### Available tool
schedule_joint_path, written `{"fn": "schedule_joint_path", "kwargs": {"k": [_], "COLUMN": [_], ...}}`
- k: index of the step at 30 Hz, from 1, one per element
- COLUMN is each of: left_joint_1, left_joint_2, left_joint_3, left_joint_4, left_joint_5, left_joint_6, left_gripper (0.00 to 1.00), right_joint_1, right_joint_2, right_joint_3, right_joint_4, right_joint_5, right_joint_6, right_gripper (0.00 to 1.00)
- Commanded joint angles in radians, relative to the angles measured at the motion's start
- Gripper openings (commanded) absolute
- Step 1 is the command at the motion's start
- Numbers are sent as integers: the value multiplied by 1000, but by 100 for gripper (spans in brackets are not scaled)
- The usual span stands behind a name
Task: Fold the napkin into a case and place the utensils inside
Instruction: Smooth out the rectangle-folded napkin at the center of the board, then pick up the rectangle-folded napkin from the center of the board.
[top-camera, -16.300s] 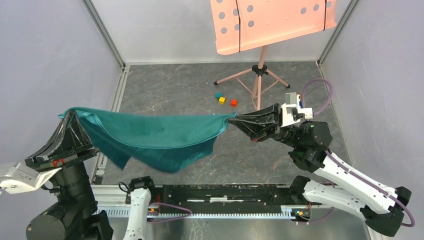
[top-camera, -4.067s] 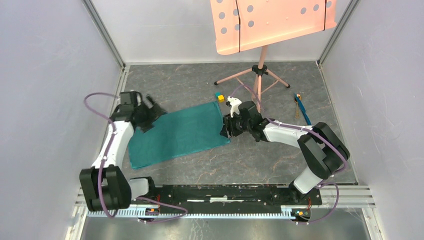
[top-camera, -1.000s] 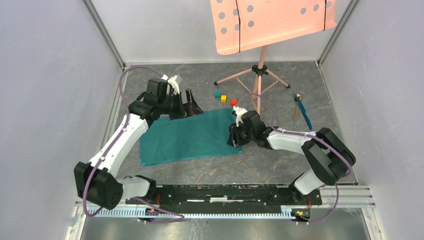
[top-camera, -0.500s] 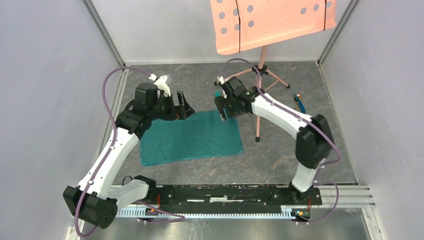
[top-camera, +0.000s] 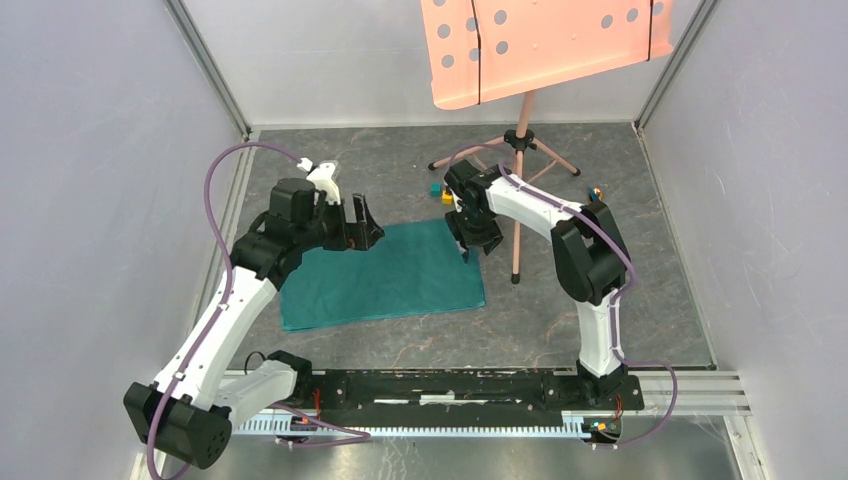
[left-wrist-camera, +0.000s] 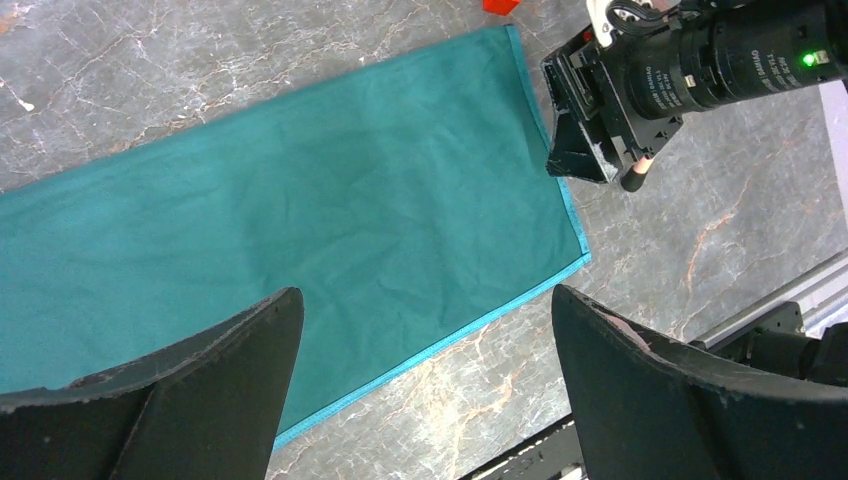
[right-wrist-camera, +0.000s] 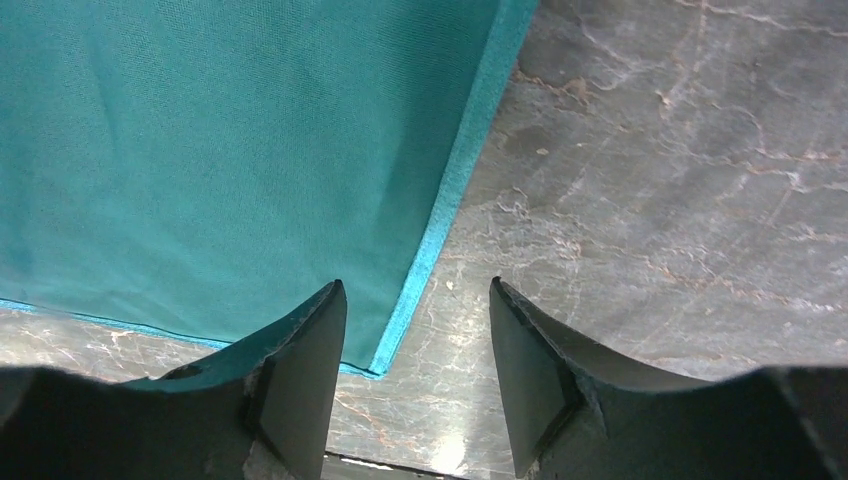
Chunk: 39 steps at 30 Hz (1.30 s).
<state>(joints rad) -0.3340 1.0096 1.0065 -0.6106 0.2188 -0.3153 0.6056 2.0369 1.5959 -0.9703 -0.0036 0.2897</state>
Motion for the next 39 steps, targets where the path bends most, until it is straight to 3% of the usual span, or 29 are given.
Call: {"fn": "schedule_joint_path", "kwargs": {"k": [1,16,21,28,39], "left_joint_1": [-16,-33,-33,-32,-28], "left_joint_2": [-10,13,14,11,-28], "left_joint_3": [6,26,24,17,-5], "left_joint_4": [32,-4,-6,-4,19], "left_joint_5": [-30,-99,-113,-152,-211], "left_joint_6": [61,84,84,83,46], "left_gripper": [100,100,100,100,100], "right_joint_1": [-9,-25,-20,4,108], "right_joint_2": [32,100,105,57,-177], "right_joint_3": [51,-5,-83,-118,-189], "right_joint_4": [-8,66,156,228,291], "right_joint_5": [-51,-41,-3,149,405], "right_joint_6": [-21,-8,19,-47,-126], "right_gripper": [60,49,35,1,0]}}
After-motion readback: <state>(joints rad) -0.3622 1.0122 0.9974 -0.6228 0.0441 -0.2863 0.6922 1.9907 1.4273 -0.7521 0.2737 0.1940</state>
